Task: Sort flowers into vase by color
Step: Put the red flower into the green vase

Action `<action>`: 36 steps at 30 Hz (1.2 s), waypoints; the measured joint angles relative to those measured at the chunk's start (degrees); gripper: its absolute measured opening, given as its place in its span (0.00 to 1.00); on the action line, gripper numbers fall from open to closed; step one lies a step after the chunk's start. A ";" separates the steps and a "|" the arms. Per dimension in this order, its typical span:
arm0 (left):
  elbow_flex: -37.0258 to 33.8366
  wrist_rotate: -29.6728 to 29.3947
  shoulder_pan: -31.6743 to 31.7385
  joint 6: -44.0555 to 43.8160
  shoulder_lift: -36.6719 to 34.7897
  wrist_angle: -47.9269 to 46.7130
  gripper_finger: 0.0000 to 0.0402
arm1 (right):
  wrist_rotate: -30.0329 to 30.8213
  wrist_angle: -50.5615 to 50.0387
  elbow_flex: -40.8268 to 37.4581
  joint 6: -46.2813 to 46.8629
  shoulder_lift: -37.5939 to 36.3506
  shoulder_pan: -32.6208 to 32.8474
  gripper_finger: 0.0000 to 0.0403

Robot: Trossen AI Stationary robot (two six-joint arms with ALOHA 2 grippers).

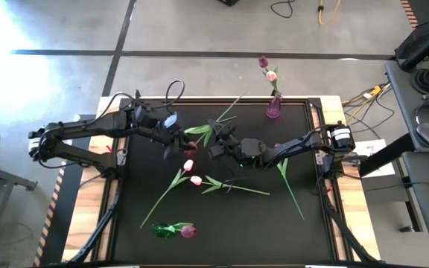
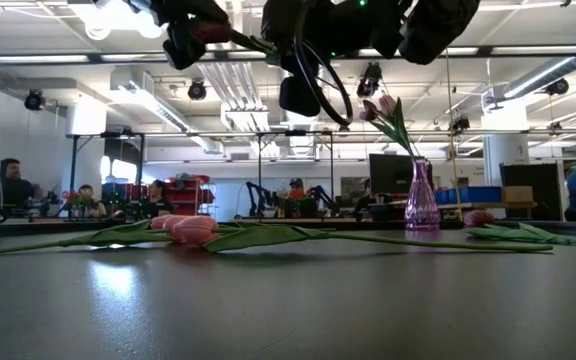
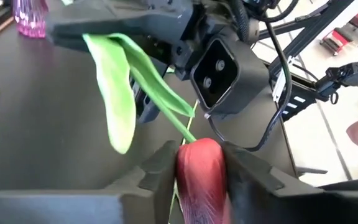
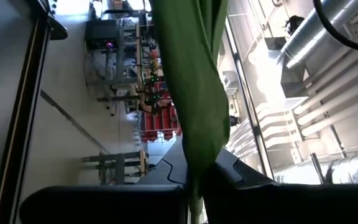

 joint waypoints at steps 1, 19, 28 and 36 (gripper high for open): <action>0.00 -0.03 0.00 0.75 -0.12 0.02 0.31 | -0.02 -0.02 0.00 -0.02 0.00 0.00 0.03; -9.12 -14.32 -4.04 18.17 -11.66 9.87 0.51 | -1.36 -1.51 -4.43 17.60 -0.81 -1.50 0.03; -25.53 -14.49 -4.02 21.58 -21.30 30.23 0.51 | -6.28 -13.75 -6.94 39.83 -9.12 -4.44 0.03; -35.63 -14.53 -4.02 21.69 -20.53 47.33 0.51 | -30.81 -30.68 -6.51 69.12 -20.95 -10.09 0.03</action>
